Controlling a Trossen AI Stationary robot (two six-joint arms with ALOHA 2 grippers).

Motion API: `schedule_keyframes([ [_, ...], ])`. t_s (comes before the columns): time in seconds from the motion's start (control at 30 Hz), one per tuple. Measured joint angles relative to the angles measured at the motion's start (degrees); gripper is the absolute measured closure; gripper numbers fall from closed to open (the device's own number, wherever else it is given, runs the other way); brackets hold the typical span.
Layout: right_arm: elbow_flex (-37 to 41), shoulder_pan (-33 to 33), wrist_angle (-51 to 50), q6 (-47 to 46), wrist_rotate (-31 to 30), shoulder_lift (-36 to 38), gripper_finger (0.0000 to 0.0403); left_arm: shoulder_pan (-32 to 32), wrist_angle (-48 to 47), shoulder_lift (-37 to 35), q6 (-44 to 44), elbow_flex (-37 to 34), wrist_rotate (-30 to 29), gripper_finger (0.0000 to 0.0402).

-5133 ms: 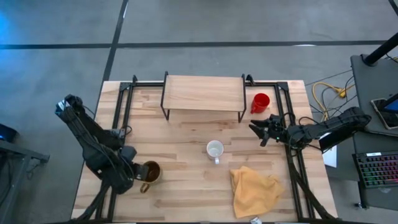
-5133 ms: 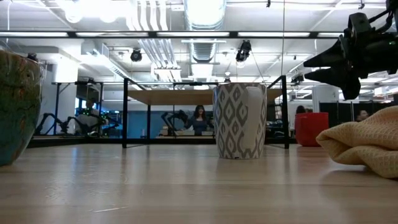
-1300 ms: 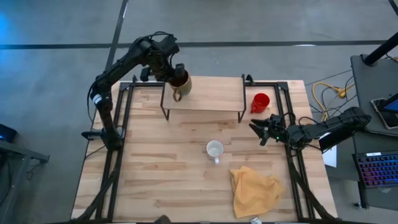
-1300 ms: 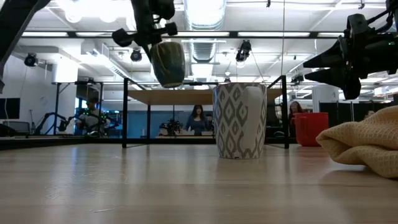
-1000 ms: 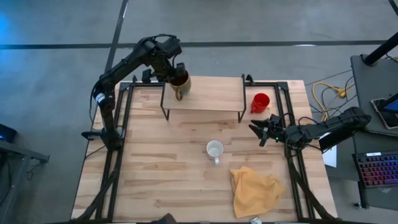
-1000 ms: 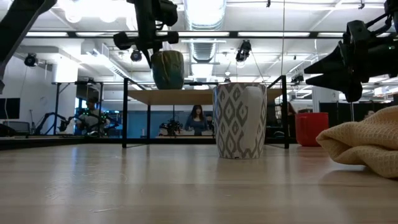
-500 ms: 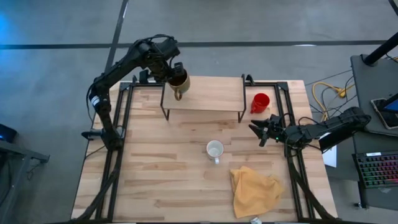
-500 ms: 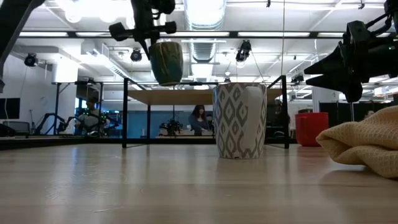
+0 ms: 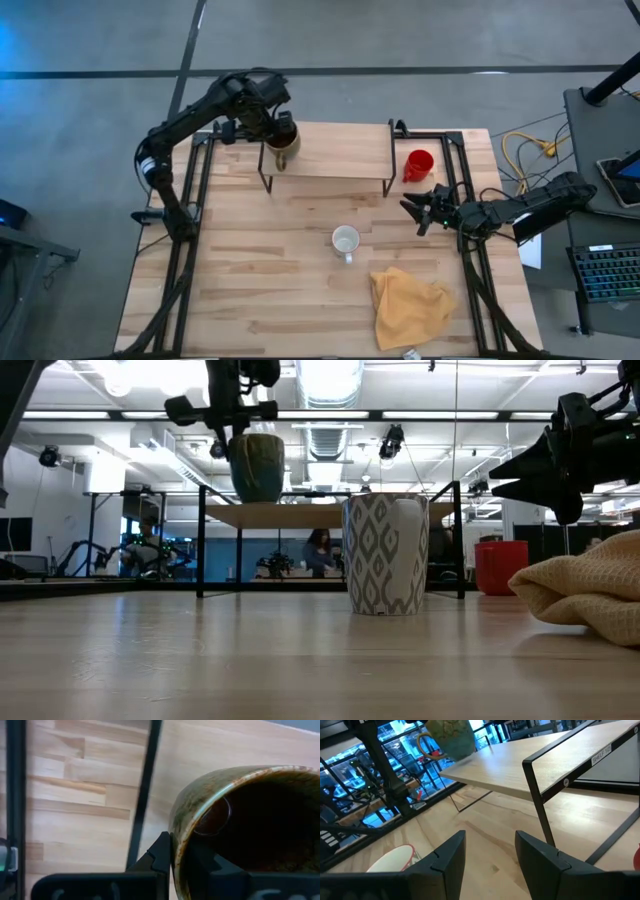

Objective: Stack small to large cups/mugs on shelf
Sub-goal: Put the brown mug on the shelf

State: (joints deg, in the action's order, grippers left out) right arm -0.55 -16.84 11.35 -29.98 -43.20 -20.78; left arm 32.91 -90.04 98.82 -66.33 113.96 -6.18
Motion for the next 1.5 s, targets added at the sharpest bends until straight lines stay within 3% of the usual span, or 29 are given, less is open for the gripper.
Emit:
schedule_keyframes([
  [0.53,0.01,0.00,-0.11,0.01,-0.04,-0.01,0.0238,-0.33,0.18,0.63,-0.82,-1.03,-0.21,0.0388],
  [1.03,-0.01,0.00,-0.50,0.01,0.09,-0.02,0.0238,-0.42,4.19,0.55,1.21,-1.01,-0.15,0.0358],
  [1.5,0.00,0.00,-0.50,0.05,0.11,-0.01,0.0238,-0.42,1.02,0.46,2.52,-1.08,0.94,0.0356],
])
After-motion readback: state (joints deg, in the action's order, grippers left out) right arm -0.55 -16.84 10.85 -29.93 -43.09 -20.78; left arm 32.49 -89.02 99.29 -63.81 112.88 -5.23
